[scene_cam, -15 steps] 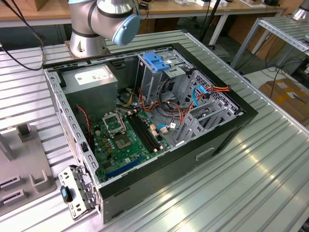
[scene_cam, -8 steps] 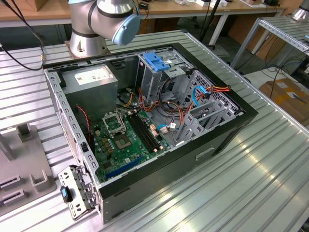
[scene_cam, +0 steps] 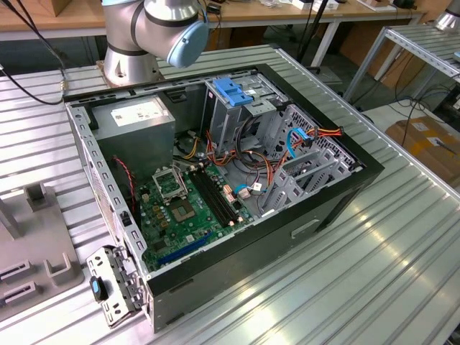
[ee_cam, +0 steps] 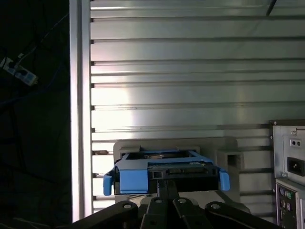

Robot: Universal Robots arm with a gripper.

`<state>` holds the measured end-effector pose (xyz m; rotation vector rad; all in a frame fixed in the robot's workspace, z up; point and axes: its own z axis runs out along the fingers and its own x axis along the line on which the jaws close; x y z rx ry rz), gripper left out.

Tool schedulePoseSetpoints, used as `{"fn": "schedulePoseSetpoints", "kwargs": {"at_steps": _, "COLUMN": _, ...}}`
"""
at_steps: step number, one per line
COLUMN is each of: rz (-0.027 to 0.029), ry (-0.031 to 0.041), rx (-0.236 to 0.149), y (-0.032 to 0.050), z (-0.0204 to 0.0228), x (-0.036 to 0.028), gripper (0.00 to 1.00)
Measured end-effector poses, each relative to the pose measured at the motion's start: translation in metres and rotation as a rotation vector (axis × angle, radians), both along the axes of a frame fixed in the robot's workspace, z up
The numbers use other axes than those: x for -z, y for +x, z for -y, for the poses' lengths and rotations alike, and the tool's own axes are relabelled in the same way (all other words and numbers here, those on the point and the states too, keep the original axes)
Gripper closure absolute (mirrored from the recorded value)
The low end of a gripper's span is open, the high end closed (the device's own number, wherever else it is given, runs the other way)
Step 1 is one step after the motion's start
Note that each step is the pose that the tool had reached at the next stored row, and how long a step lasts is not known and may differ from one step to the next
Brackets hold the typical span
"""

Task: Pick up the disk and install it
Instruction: 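Pick up the disk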

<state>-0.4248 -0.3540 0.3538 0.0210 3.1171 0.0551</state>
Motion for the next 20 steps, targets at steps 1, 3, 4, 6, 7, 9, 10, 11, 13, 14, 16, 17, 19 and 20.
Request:
{"fn": "schedulePoseSetpoints", "kwargs": {"at_steps": 1, "rz": 0.0001, "ry": 0.0, "rx": -0.008, "y": 0.0, "z": 0.0, "x": 0.0, "gripper": 0.89}}
{"fn": "schedulePoseSetpoints", "kwargs": {"at_steps": 3, "rz": 0.0, "ry": 0.0, "rx": -0.009, "y": 0.0, "z": 0.0, "x": 0.0, "gripper": 0.89}}
{"fn": "schedulePoseSetpoints", "kwargs": {"at_steps": 4, "rz": -0.0001, "ry": 0.0, "rx": -0.009, "y": 0.0, "z": 0.0, "x": 0.0, "gripper": 0.89}}
{"fn": "schedulePoseSetpoints", "kwargs": {"at_steps": 6, "rz": 0.0, "ry": 0.0, "rx": -0.009, "y": 0.0, "z": 0.0, "x": 0.0, "gripper": 0.89}}
{"fn": "schedulePoseSetpoints", "kwargs": {"at_steps": 7, "rz": -0.0001, "ry": 0.0, "rx": -0.009, "y": 0.0, "z": 0.0, "x": 0.0, "gripper": 0.89}}
{"fn": "schedulePoseSetpoints", "kwargs": {"at_steps": 9, "rz": 0.0, "ry": 0.0, "rx": -0.009, "y": 0.0, "z": 0.0, "x": 0.0, "gripper": 0.89}}
{"fn": "schedulePoseSetpoints", "kwargs": {"at_steps": 10, "rz": 0.0, "ry": 0.0, "rx": -0.01, "y": 0.0, "z": 0.0, "x": 0.0, "gripper": 0.89}}
{"fn": "schedulePoseSetpoints", "kwargs": {"at_steps": 11, "rz": 0.0, "ry": 0.0, "rx": -0.01, "y": 0.0, "z": 0.0, "x": 0.0, "gripper": 0.89}}
{"fn": "schedulePoseSetpoints", "kwargs": {"at_steps": 13, "rz": 0.0, "ry": 0.0, "rx": -0.01, "y": 0.0, "z": 0.0, "x": 0.0, "gripper": 0.89}}
{"fn": "schedulePoseSetpoints", "kwargs": {"at_steps": 14, "rz": 0.0, "ry": 0.0, "rx": -0.01, "y": 0.0, "z": 0.0, "x": 0.0, "gripper": 0.89}}
{"fn": "schedulePoseSetpoints", "kwargs": {"at_steps": 16, "rz": 0.0, "ry": 0.0, "rx": -0.012, "y": 0.0, "z": 0.0, "x": 0.0, "gripper": 0.89}}
{"fn": "schedulePoseSetpoints", "kwargs": {"at_steps": 17, "rz": 0.0, "ry": 0.0, "rx": -0.014, "y": 0.0, "z": 0.0, "x": 0.0, "gripper": 0.89}}
{"fn": "schedulePoseSetpoints", "kwargs": {"at_steps": 19, "rz": 0.0, "ry": 0.0, "rx": -0.02, "y": 0.0, "z": 0.0, "x": 0.0, "gripper": 0.89}}
{"fn": "schedulePoseSetpoints", "kwargs": {"at_steps": 20, "rz": 0.0, "ry": 0.0, "rx": -0.024, "y": 0.0, "z": 0.0, "x": 0.0, "gripper": 0.89}}
